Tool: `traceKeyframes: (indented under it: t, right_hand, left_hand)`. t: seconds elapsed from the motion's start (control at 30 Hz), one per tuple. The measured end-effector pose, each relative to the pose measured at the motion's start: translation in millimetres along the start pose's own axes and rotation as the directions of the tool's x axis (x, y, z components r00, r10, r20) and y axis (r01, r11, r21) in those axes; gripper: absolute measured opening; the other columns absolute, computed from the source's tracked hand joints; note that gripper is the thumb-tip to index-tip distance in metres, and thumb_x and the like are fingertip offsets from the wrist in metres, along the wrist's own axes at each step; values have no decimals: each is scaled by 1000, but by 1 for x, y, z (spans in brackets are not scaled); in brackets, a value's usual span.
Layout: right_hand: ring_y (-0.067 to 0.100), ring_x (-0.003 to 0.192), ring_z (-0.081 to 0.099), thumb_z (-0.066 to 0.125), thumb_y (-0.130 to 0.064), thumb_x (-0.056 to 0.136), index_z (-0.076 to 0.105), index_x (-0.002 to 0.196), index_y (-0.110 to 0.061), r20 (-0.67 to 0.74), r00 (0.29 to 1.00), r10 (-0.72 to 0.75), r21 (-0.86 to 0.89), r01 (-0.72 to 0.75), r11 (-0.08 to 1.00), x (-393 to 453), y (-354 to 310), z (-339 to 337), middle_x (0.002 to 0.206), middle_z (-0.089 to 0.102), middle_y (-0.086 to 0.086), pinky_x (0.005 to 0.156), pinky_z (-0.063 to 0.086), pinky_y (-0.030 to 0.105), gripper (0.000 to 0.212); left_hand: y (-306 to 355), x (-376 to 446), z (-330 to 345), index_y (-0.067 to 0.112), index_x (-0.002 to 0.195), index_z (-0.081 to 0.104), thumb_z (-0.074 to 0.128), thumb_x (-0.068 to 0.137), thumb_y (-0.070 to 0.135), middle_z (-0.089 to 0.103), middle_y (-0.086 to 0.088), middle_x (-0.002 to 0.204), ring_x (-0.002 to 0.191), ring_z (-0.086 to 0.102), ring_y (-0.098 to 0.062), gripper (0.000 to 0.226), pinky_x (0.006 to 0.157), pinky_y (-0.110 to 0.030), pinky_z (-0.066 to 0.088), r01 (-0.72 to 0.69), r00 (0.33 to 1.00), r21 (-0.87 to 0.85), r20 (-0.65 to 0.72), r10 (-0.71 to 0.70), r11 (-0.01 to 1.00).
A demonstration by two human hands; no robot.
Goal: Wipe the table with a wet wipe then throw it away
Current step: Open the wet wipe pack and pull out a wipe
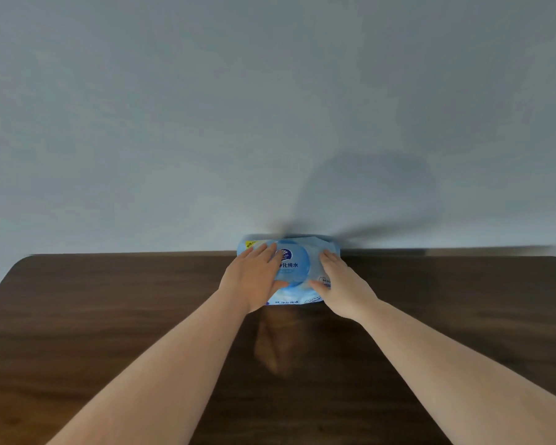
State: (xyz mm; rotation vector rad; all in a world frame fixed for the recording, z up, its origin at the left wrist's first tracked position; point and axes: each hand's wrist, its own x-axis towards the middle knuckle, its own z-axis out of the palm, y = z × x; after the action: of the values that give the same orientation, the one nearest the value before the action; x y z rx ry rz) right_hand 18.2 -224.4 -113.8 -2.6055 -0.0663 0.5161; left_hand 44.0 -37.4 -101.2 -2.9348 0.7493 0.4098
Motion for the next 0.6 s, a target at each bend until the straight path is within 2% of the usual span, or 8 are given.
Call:
traceKeyframes:
  t: [0.17, 0.2, 0.27, 0.33, 0.4, 0.47, 0.53, 0.6]
  right_hand:
    - [15, 145, 18, 45, -38, 97, 12, 150, -16, -4, 1000, -16, 8, 16, 1000, 4, 3, 5, 160, 13, 0, 113, 28, 35, 67]
    - [15, 145, 19, 44, -38, 97, 12, 151, -16, 1, 1000, -16, 6, 16, 1000, 4, 3, 6, 160, 13, 0, 112, 28, 35, 66]
    - [15, 146, 16, 43, -38, 97, 11, 151, -16, 12, 1000, -20, -2, 20, 1000, 6, 3, 8, 160, 12, 1, 113, 26, 35, 66]
    - [15, 146, 15, 42, -38, 98, 10, 151, -15, 18, 999, -29, -14, 29, 999, 7, 3, 9, 160, 12, 1, 114, 24, 35, 66]
    - [16, 145, 20, 43, -38, 97, 13, 150, -15, 13, 1000, -27, -23, 27, 999, 6, 2, 9, 160, 15, 1, 113, 28, 36, 65]
    - [19, 137, 37, 46, -37, 96, 25, 147, -16, -12, 1000, -20, -38, 20, 999, 4, -1, 6, 155, 30, 0, 106, 39, 36, 59]
    - [19, 119, 55, 50, -38, 94, 42, 135, -19, -60, 997, -38, -76, 34, 997, 2, -2, 4, 139, 51, 0, 93, 49, 35, 46]
    - [19, 112, 58, 51, -39, 94, 49, 129, -20, -107, 992, -65, -97, 54, 994, 0, -5, 1, 130, 58, -1, 90, 50, 34, 40]
  left_hand:
    - [-6, 2, -1, 19, 150, 16, 27, 98, 49, 14, 2, 159, 145, 13, -15, 61, 111, -31, 27, -15, 1000, -52, 21, 16, 999]
    - [-6, 2, -2, 19, 149, 21, 27, 98, 48, 21, 2, 158, 144, 19, -15, 59, 109, -31, 29, -4, 1000, -100, 18, 6, 995]
    - [-8, 4, -7, 16, 137, 45, 30, 99, 46, 48, 0, 142, 130, 43, -18, 51, 103, -30, 36, 79, 994, -278, -54, -98, 957]
    - [-10, 9, -12, 12, 115, 60, 37, 96, 48, 65, -6, 115, 109, 56, -23, 47, 96, -32, 42, 170, 956, -524, -117, -268, 835]
    - [-11, 12, -14, 11, 115, 57, 45, 94, 48, 62, -4, 113, 104, 56, -23, 44, 89, -31, 42, 187, 914, -676, -146, -378, 713]
    - [-11, 11, -12, 12, 117, 51, 52, 92, 45, 55, -3, 114, 98, 55, -23, 41, 82, -34, 43, 203, 854, -726, -196, -481, 657]
    - [-11, 7, -9, 14, 102, 46, 56, 90, 43, 53, -1, 97, 80, 55, -23, 33, 69, -36, 43, 273, 773, -754, -197, -603, 597]
    - [-10, 4, -6, 14, 87, 43, 54, 91, 44, 52, 0, 74, 65, 50, -22, 32, 60, -36, 41, 353, 733, -769, -127, -669, 533]
